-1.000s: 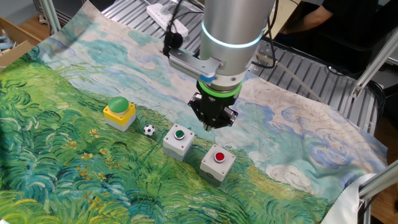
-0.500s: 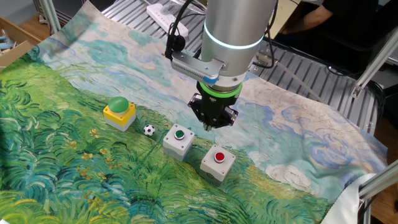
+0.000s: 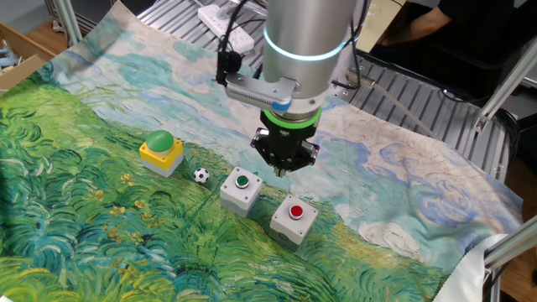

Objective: Press three buttons from left to right in sequence

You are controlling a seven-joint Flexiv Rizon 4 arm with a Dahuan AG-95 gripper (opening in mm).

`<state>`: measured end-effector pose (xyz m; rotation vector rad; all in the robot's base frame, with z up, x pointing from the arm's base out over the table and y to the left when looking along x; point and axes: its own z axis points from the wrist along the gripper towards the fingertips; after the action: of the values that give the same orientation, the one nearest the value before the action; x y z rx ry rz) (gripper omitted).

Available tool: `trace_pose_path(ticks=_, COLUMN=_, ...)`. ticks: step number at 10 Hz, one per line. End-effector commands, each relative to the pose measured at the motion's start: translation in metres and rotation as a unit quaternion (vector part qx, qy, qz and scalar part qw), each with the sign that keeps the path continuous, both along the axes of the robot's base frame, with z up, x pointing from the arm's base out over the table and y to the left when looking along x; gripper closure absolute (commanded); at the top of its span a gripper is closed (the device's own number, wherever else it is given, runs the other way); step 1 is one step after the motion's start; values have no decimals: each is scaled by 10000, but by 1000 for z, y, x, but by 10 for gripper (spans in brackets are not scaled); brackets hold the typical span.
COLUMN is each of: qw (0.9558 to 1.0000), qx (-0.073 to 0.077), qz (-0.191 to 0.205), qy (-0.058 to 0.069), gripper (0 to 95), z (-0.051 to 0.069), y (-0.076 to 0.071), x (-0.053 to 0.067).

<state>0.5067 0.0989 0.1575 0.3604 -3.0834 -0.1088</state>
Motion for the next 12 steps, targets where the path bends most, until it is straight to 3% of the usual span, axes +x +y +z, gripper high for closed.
trace_pose_path(ticks=1, qw=10000, qx=75, qz=30, qy=-12, gripper=950, z=0, y=1, x=1)
trace_pose_path(ticks=5, qw=9999, qx=-100, qz=-9, qy=-13, gripper=950, z=0, y=1, x=1)
trace_pose_path(ticks=12, qw=9999, qx=-137, qz=19, qy=-21, gripper=950, z=0, y=4, x=2)
